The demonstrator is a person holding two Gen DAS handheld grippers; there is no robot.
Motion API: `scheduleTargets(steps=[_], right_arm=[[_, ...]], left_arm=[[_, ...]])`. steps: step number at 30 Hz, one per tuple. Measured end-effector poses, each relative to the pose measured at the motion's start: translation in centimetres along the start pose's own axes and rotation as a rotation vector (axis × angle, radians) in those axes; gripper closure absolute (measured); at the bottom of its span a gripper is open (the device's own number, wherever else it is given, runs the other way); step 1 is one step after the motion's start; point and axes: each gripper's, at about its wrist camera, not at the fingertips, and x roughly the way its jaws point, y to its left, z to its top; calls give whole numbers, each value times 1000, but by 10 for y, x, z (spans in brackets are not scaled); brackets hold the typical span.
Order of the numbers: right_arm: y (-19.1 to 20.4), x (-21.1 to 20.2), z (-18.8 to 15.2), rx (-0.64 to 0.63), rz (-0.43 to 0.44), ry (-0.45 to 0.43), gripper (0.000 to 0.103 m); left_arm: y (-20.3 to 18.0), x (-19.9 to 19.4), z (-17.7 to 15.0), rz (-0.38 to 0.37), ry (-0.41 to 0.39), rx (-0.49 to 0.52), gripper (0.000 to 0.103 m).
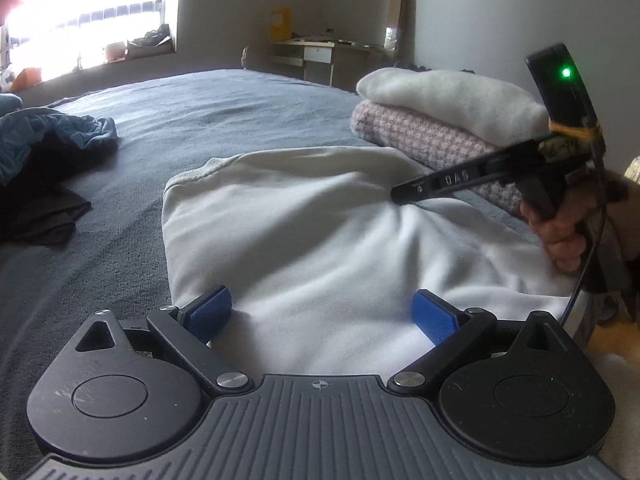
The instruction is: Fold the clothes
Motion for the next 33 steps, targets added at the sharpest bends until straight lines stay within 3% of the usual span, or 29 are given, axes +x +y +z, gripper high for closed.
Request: scheduleTargets(steps=[2,5,7,11,14,18,20,22,25,28,30,33], right_arm=[[12,-10,15,-33,7,-24,86],[37,-10,35,-109,68,-30,86],[45,18,45,-118,73,25,86],[38,79,54,-60,24,98,89],[36,76,71,19,31,90,84],[69,50,86,-61,195,45,84],[88,61,89,-72,303,108,84],[104,86,88,-60,344,186,84],[112,121,84,-61,289,201,91],[90,112,93,62,240,142,93],[72,84,98,49,193,82,90],[38,19,96,67,190,40,87]], left_arm=[[1,-1,-2,-5,-9,-1,4],[0,-2,-3,-10,-18,-6,4],[0,-2,-4,-14,-23,-8,4],[3,-3,-5,-21,-30,-19,4],[4,-4,-5,-28,-30,-27,4],[3,-4,-6,-30,-35,-34,4],[4,-5,-7,-33,-41,-36,4],[6,-5,-8,-38,-49,-37,4],[7,-5,-10,-39,-62,-36,4],[9,-7,-10,-56,-70,-47,4],[11,-11,-9,-72,-77,-56,3],[15,-21,-7,-108,-102,-95,2]])
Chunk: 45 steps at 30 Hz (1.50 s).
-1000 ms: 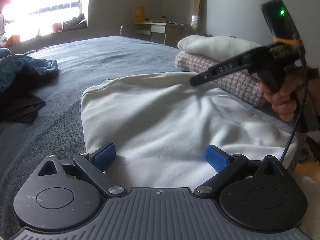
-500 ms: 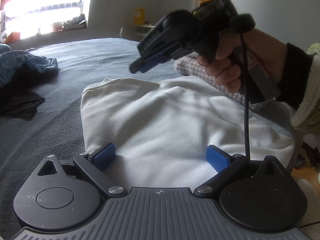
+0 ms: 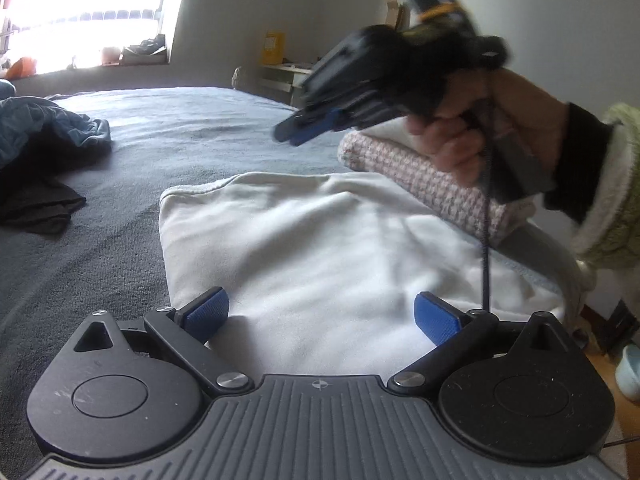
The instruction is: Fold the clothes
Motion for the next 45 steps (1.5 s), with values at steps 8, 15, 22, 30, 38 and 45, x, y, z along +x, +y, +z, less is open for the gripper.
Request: scheduleTargets(steps=[8,15,22,30,38,45], right_arm=[[-25,-86,-60,-11,-9,120,86],[-51,-70,-101,70,-158,96,95],[-20,-150,-137,-32,-52,30,88],[-61,-120,-184,230,-40,-11,103],[7,-133,-194,-51,-49,-74,98],[12,-148,-226,-71,-93,-22,97]], left_arm=[[-7,7,-3,21,46,47,2],[-5,6,-9,23,37,60,2],[-5,6,-10,14,36,74,2],[-5,3,-13,8,41,93,2],[0,-1,-16,-8,40,83,2],[2,-2,-14,-9,44,81,1]])
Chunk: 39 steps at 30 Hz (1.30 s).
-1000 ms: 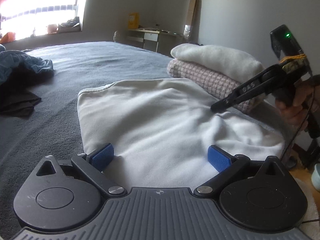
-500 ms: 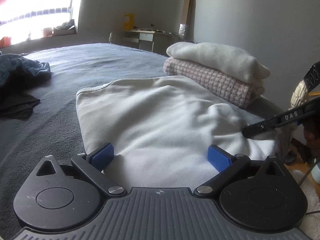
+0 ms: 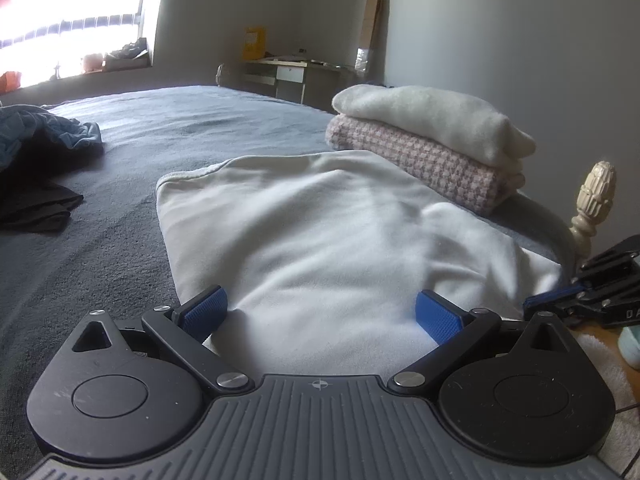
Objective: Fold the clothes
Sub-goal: 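Grasp the sweatshirt end with the right gripper while the left gripper grips its edge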
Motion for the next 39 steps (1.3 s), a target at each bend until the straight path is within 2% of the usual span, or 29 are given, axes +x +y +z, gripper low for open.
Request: scheduleTargets(steps=[3,6,8,10,12,14,16,18,20,23,25,26,28,30,32,36,39], right_arm=[[13,-13,13,-27,23,-86,97],[37,-4,16,-120,52,-146,97],[49,9,12,-171,63,-148,97],[58,22,5,-209,70,-133,96],[55,27,-3,-210,62,-106,97],[44,24,-7,-137,76,-62,97],[38,19,-10,-128,41,-35,97],[36,9,-6,-110,26,-47,97],[34,-2,2,-78,51,-113,96],[23,6,12,-34,73,-140,96],[3,19,11,7,-5,-114,96],[-12,22,8,52,-57,-111,97],[-49,12,5,235,-26,-134,101],[-64,0,7,312,-21,-174,95],[-73,-7,12,339,-27,-203,77],[-86,12,28,415,75,-213,67],[-99,38,39,475,146,-197,60]], left_arm=[[1,-5,1,7,2,-18,1],[-2,-16,-2,19,2,-16,1],[-2,-22,-7,20,13,-14,1],[1,-21,-13,29,57,-27,0],[7,-20,-19,20,89,-64,0],[10,-19,-20,9,91,-83,0],[10,-19,-20,6,90,-85,0],[9,-18,-20,9,86,-79,0],[10,-18,-21,7,84,-83,0],[10,-18,-21,7,84,-85,0],[10,-19,-21,5,83,-89,0],[11,-20,-20,1,82,-95,0],[13,-22,-18,-8,79,-106,0],[15,-24,-16,-15,75,-119,0],[20,-25,-10,-12,61,-150,0],[34,-29,1,-15,29,-231,0],[51,-22,7,-54,48,-334,0]])
